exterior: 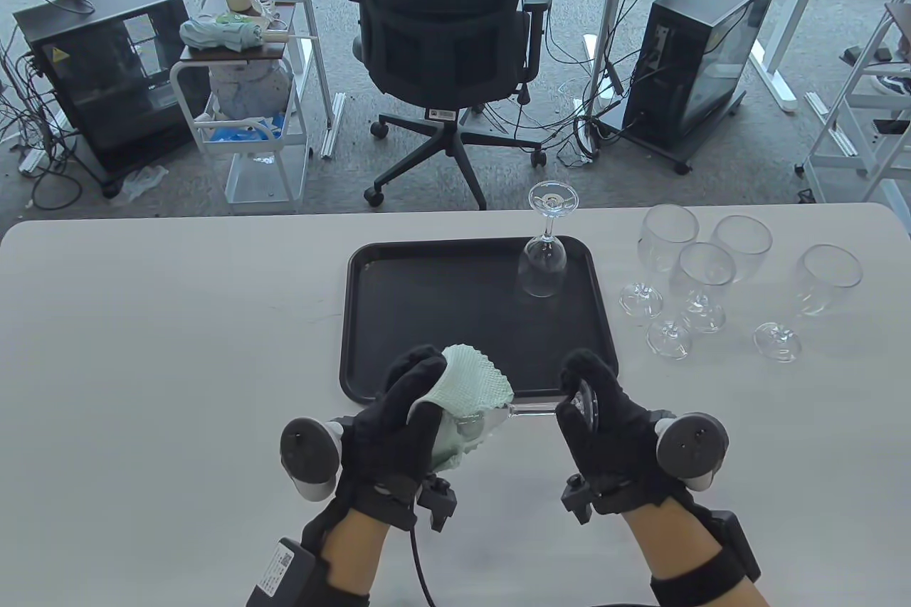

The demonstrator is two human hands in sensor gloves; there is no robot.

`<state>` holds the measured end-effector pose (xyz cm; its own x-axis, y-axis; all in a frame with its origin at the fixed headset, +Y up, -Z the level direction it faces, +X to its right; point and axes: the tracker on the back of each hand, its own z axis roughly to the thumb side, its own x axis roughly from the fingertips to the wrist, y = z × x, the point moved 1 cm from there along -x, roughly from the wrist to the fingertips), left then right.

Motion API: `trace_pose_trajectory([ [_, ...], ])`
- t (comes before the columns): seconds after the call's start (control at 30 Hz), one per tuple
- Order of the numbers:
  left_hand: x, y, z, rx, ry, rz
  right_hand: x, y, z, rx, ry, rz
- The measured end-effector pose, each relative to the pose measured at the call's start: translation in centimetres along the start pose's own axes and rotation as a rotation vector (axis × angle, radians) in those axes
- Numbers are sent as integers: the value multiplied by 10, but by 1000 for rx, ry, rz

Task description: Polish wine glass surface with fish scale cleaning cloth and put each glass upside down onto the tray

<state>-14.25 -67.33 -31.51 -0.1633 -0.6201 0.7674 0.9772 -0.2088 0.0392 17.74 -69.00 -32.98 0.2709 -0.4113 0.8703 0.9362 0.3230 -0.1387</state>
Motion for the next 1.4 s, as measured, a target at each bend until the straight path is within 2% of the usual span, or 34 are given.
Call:
trace_pose_trajectory([
  [0.03,0,-1,-2,8,-12,-3,0,0,1,-2,20,12],
  [0.1,0,-1,-6,51,-27,-14,1,1,7,155,142,-53],
  [0.13,0,-2,-9,48,-60,1,2,1,12,298,279,-77],
  [0.2,0,-1,-13,126,-93,-23,6,0,17,470,418,-94],
  [0.23,1,0,-13,117,-97,-33,7,1,18,486,447,-113],
  [0.27,1,2,-13,112,-92,-31,8,1,17,454,441,-132],
  [0.33,2,5,-13,90,-102,-13,6,2,11,317,343,-141],
  [0.37,3,5,-14,96,-108,-17,4,2,8,250,282,-129],
  [0.43,2,3,-14,75,-82,-12,-1,3,-1,65,47,-73],
  [0.5,0,0,-14,66,-64,-46,-1,5,-2,8,-33,-28],
  [0.53,-1,-3,-14,76,-62,-39,0,8,0,39,-30,-105],
  [0.67,-1,-13,-12,85,-57,40,-1,32,17,102,-40,-168],
  [0.7,-1,-14,-12,95,-53,51,-1,39,27,171,-14,-200],
  [0.77,-1,-18,-10,105,-49,68,-7,42,43,433,61,-298],
  [0.83,-2,-21,-9,125,-47,74,-26,29,52,684,112,-310],
  [0.97,-1,-22,-11,138,-55,76,-77,-11,50,965,105,-199],
  [1.03,-1,-22,-13,144,-62,76,-115,-43,40,1127,101,-117],
  [1.17,-2,-21,-14,142,-67,67,-160,-74,15,1240,18,-66],
  [1.27,-2,-21,-13,138,-68,66,-183,-86,-1,1259,-44,-69],
  [1.4,-2,-22,-15,130,-68,69,-199,-98,-15,1278,-118,-62],
])
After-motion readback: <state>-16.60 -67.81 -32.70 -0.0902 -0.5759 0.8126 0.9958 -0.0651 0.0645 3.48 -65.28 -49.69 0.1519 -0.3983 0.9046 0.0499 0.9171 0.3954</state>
